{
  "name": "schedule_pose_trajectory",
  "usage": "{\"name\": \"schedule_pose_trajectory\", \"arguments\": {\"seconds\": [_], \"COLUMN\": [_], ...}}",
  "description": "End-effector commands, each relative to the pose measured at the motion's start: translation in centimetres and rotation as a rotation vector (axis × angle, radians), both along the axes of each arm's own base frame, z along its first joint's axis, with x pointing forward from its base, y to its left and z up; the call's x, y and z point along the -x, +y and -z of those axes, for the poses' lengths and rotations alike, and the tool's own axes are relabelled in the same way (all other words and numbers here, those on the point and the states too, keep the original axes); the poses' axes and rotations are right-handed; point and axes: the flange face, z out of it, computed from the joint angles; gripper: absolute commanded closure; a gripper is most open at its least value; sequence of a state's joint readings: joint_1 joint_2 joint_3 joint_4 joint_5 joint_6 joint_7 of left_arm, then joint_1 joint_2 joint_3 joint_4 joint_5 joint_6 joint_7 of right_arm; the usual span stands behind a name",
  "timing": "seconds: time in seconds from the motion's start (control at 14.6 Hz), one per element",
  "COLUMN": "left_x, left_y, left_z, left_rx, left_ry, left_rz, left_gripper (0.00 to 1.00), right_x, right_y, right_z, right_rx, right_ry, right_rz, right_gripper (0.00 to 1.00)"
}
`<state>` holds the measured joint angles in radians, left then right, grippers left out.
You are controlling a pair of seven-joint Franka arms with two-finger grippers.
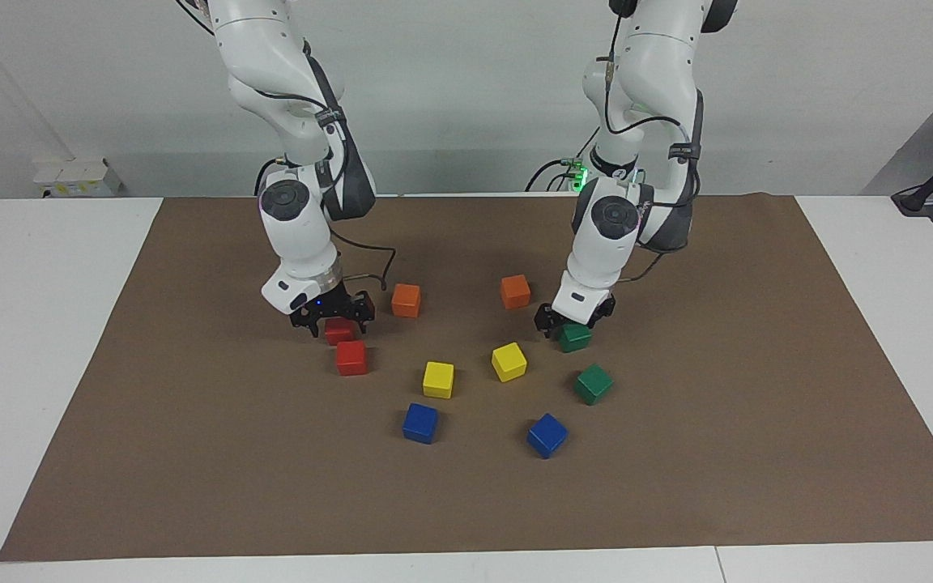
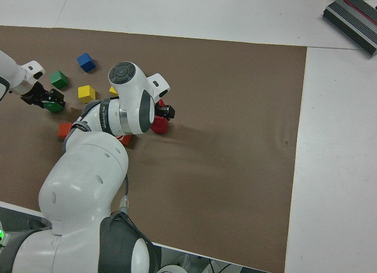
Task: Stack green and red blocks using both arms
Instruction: 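Grasp green block with the left gripper while the right gripper grasps red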
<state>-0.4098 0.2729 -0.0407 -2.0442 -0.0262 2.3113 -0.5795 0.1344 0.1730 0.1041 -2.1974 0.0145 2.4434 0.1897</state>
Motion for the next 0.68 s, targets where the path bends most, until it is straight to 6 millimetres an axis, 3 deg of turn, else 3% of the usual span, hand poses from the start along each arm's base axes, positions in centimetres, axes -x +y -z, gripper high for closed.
{"name": "schedule_pose_trajectory", "arguments": {"seconds": [0.0, 0.07, 0.14, 0.21, 0.27, 0.34, 0.48, 0.62], "left_x": [1.5, 1.7, 1.7, 1.7, 1.7, 1.7, 1.9, 1.9], "left_y": [0.5, 0.3, 0.4, 0.4, 0.4, 0.4, 0.4, 0.4], "left_z": [0.0, -0.1, 0.0, 0.0, 0.0, 0.0, 0.1, 0.1], "left_rx": [-0.001, -0.001, -0.002, -0.002, -0.002, -0.002, -0.007, -0.007], "left_ry": [0.005, 0.006, 0.006, 0.006, 0.006, 0.006, 0.016, 0.016], "left_rz": [-0.018, -0.018, -0.028, -0.030, -0.033, -0.038, -0.040, -0.040], "left_gripper": [0.00, 0.00, 0.01, 0.05, 0.13, 0.32, 1.00, 1.00], "right_x": [0.2, 0.3, 0.2, 0.0, -0.4, -1.2, -3.3, -5.0], "right_y": [0.3, 0.5, 0.5, 0.5, 0.0, -0.4, -2.6, -5.2], "right_z": [0.4, 0.5, 0.3, 0.1, -0.5, -1.8, -5.2, -8.1], "right_rx": [-0.008, -0.007, -0.005, -0.005, 0.002, 0.011, 0.018, 0.019], "right_ry": [-0.008, -0.004, -0.003, 0.000, 0.008, 0.026, 0.051, 0.052], "right_rz": [-0.007, -0.010, -0.013, -0.013, -0.011, -0.020, -0.049, -0.082], "right_gripper": [0.12, 0.51, 0.79, 0.94, 0.98, 0.99, 1.00, 1.00]}}
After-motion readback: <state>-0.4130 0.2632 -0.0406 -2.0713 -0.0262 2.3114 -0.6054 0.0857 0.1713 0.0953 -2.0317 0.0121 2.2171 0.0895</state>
